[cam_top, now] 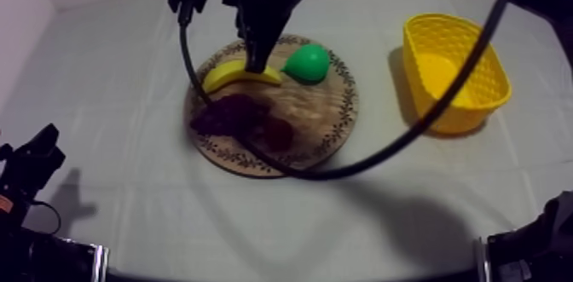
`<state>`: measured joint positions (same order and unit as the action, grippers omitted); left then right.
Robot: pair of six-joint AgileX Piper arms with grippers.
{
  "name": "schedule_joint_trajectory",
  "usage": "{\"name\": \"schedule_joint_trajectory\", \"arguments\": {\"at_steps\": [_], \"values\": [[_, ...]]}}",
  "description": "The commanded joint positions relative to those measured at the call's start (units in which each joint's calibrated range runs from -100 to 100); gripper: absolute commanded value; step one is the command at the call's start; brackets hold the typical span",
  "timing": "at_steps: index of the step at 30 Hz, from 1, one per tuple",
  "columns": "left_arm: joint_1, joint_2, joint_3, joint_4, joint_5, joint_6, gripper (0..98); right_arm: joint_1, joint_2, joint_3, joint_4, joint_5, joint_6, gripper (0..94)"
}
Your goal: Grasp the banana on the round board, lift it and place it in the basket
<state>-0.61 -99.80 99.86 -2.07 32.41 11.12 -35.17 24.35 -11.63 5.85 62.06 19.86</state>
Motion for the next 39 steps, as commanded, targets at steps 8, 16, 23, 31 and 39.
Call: {"name": "schedule_joint_trajectory", "arguments": {"at_steps": [8, 16, 23, 31, 39], "values": [[0.0, 0.0, 0.0, -0.01, 0.0, 0.0, 0.1, 0.0, 6.4, -9.6, 3.4, 4.3, -1.3, 8.0], [0.0, 0.0, 0.0, -0.01, 0.0, 0.0, 0.1, 0.3, 10.5, -17.2, 4.5, 7.9, -0.9, 10.5], [0.0, 0.0, 0.0, -0.01, 0.0, 0.0, 0.1, 0.4, 13.1, -18.3, 4.2, 8.2, -0.7, 13.0], [0.0, 0.0, 0.0, -0.01, 0.0, 0.0, 0.1, 0.4, 16.0, -17.7, 4.3, 7.3, -0.9, 15.2], [0.0, 0.0, 0.0, -0.01, 0.0, 0.0, 0.1, 0.1, 18.4, -19.1, 5.3, 6.8, -2.5, 24.5]]}}
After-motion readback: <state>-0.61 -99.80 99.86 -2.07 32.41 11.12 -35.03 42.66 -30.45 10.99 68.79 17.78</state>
